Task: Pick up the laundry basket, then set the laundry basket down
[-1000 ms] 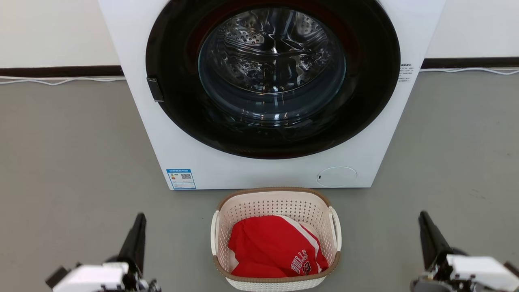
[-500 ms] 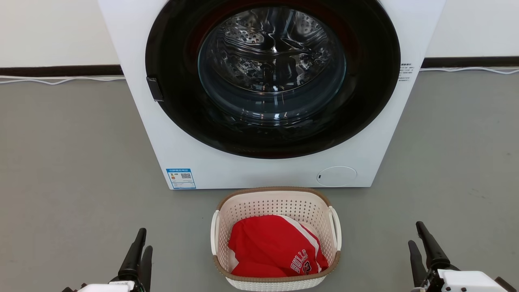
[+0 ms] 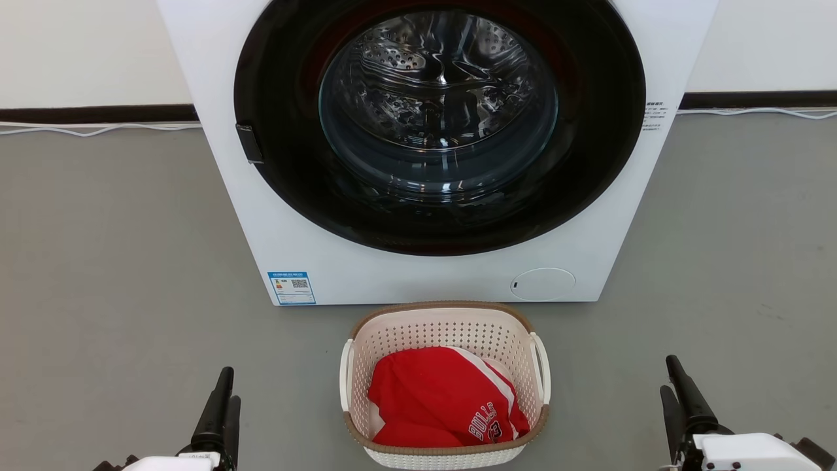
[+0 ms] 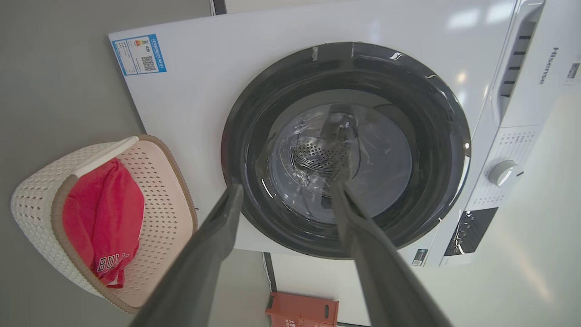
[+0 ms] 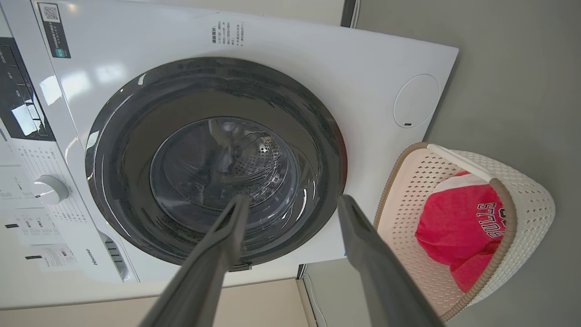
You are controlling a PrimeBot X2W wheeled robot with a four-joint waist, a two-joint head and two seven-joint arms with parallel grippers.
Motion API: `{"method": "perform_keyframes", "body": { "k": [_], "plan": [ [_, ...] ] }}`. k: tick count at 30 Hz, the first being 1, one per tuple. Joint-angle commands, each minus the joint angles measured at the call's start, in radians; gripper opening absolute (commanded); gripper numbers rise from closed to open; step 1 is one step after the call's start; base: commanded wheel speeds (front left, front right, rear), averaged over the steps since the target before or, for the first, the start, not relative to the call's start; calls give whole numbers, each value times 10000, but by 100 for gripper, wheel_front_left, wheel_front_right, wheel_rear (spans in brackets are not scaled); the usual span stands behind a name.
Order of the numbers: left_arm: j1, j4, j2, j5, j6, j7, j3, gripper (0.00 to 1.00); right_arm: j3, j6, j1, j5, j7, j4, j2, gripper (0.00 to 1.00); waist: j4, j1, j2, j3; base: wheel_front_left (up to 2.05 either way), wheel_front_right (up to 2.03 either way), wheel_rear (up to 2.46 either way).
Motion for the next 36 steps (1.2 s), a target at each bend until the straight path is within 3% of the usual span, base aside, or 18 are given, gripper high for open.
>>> {"method": "perform_keyframes", "body": {
  "k": [1,18,36],
  "plan": [
    [-507,-210,59,157,-26,-87,38,100,52,25,-462,-236,-123,-337,-125,100,1,-2,0,-1,0,0,0],
    [-691,-90,88,2611,-4,-587,227,100,217,36,-642,-3438,-624,-446,-121,100,-5,-2,0,18,0,0,0],
    [-761,-161,119,5271,658,-1114,68,100,452,47,-816,-6979,-1152,-589,-120,100,-2,-2,0,52,0,0,0]
  ]
}}
